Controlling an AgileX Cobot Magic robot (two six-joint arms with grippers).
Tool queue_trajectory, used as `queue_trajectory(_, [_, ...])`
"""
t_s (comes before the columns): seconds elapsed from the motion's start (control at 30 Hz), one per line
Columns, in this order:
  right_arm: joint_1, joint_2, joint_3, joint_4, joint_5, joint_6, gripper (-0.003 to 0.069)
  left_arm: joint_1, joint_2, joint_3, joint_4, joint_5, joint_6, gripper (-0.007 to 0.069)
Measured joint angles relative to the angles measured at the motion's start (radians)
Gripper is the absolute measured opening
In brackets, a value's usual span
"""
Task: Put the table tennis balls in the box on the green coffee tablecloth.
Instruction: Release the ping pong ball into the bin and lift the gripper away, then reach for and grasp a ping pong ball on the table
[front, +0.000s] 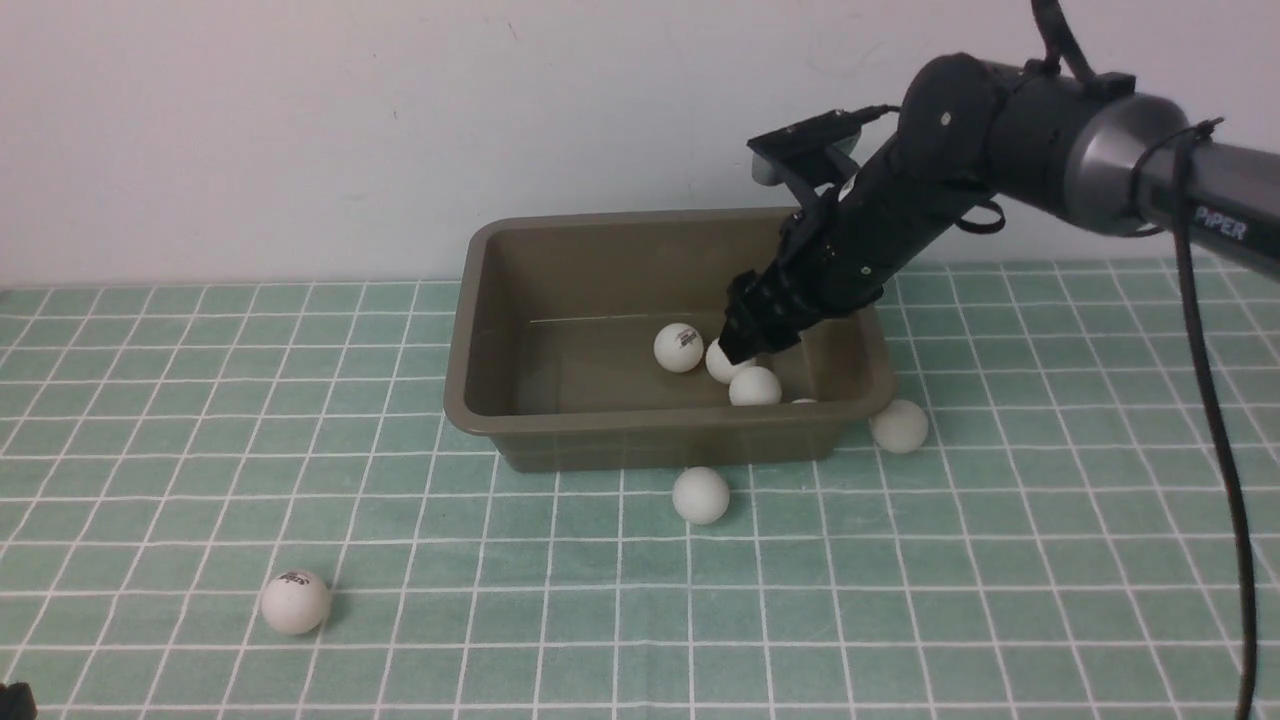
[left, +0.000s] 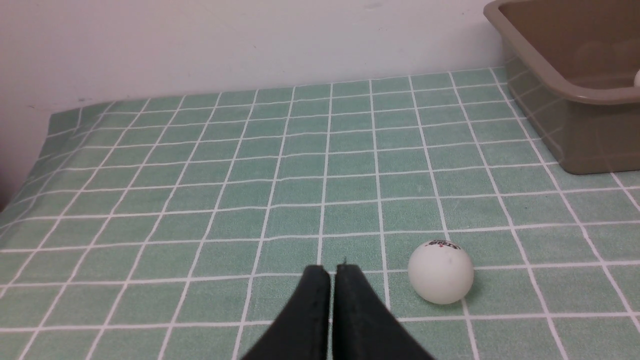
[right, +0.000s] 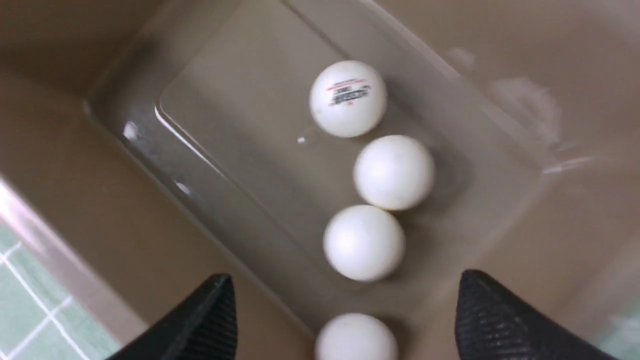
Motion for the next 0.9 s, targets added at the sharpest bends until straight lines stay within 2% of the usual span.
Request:
queue_trajectory(0.1, [-0.010,-0.022,-0.097,-0.036,0.040,-0.001,0.0528,0.000,0.000,0.000,0.000,0.000,0.000,-0.0004])
queue_trajectory(0.27, [-0.045,-0.075,-0.134,-0.043,0.050,-0.009,0.0528,0.000,0.000,0.000,0.000,0.000,0.000,-0.0004])
queue_trajectory(0.67, [-0.253,-0.295,-0.075,0.004,0.062,-0.041,0.0528,0.000,0.000,0.000,0.000,0.000,0.000,-0.0004])
queue_trajectory(0.77, [-0.330,-0.368,-0.003,0.045,0.062,-0.083,0.0528,0.000,0.000,0.000,0.000,0.000,0.000,-0.0004])
queue_trajectory(0.9, [-0.429,-0.455,0.128,0.132,0.062,-0.216,0.0528,0.000,0.000,0.000,0.000,0.000,0.000,-0.0004])
